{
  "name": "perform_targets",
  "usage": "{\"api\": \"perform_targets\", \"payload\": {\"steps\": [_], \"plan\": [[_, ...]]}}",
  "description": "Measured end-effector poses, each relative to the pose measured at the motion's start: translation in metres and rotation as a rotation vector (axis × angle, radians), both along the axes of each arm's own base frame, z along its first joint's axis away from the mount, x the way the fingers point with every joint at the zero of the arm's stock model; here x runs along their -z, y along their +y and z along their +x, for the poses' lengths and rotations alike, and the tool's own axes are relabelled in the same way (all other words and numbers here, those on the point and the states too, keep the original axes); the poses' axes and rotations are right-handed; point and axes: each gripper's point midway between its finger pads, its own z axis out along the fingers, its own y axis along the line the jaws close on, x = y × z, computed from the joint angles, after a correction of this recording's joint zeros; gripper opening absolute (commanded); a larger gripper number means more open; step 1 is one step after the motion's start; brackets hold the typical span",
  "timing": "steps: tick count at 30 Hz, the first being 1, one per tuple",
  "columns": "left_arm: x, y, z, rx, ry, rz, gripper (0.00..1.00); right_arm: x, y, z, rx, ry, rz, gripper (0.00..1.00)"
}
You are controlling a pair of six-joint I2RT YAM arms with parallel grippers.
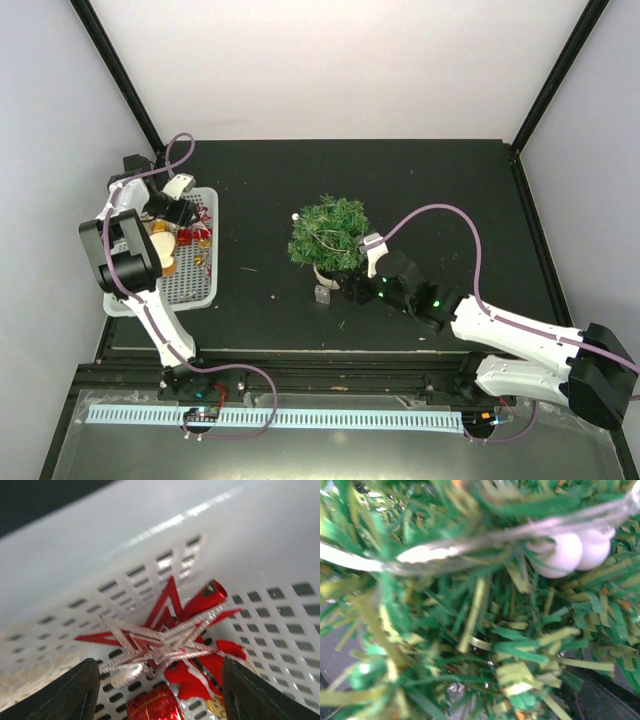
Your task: Decorate the small christmas tree
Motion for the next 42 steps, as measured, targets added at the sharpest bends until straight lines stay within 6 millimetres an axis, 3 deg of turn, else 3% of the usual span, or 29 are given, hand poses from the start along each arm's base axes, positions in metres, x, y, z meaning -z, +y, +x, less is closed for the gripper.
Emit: {"api": "perform_targets", "payload": {"steps": [5,12,20,31,42], "plan": [[0.005,0.006,0.017,-0.031,-0.013,0.013,0.70,0.008,-0.005,0.001,-0.003,0.017,0.005,0.83],[0.011,0.007,0.022,-0.067,-0.003,0.019,0.68,0.010,-0.004,0.001,-0.019,0.024,0.023,0.83],[0.011,-0.003,0.031,-0.076,-0.017,0.019,0.35,0.012,-0.002,-0.002,-0.035,0.029,0.034,0.83],[0.012,-0.006,0.035,-0.073,-0.035,0.017,0.05,0.009,-0.001,0.000,-0.036,0.021,0.047,0.83],[0.006,-0.016,0.027,-0.036,-0.062,-0.008,0.02,0.016,0.001,0.000,-0.042,0.036,0.034,0.83]]}}
